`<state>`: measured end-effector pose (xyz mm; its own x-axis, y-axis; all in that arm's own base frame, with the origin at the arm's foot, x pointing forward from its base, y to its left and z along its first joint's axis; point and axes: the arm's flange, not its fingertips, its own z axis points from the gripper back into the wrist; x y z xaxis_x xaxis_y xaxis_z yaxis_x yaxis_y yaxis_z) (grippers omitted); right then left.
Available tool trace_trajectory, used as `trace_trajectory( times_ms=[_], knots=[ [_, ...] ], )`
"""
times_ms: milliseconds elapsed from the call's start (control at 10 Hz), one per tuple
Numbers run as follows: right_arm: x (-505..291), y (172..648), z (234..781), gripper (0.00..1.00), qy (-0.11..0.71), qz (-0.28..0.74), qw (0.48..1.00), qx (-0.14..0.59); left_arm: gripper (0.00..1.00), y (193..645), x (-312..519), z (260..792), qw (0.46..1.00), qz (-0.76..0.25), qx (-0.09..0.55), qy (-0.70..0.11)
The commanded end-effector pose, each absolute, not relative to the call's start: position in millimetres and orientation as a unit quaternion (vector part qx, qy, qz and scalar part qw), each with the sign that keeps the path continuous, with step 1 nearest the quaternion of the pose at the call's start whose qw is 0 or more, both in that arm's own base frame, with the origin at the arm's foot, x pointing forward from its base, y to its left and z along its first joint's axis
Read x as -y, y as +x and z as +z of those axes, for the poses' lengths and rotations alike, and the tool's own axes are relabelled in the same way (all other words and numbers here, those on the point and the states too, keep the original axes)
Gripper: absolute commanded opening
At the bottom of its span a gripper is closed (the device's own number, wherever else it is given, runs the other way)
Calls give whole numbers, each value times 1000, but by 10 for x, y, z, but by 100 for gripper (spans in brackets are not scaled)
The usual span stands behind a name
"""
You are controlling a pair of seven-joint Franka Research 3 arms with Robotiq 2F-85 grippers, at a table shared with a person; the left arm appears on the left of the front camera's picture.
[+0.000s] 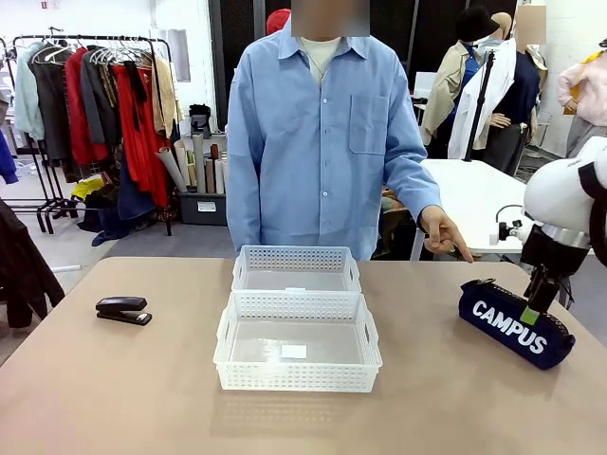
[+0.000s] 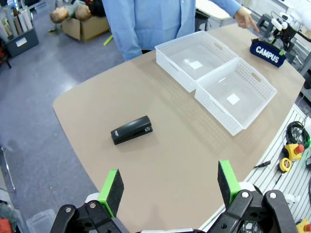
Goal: Distribute items into two baskets.
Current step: Pick up the Pencil pouch that the person points to.
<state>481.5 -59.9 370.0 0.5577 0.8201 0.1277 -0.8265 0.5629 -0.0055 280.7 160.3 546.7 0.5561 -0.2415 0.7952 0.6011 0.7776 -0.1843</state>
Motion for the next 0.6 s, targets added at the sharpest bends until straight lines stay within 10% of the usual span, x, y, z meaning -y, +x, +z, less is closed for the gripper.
trace_trajectory(
  times_ms=[0, 500],
  knots=[
    [598, 4865, 3576, 100, 40, 480, 873, 79, 100, 2806, -1608, 5457, 849, -254, 405, -227],
    [563, 4927, 3319, 100, 47, 476, 875, 74, 100, 2806, -1608, 5457, 849, -254, 405, -227]
  ],
)
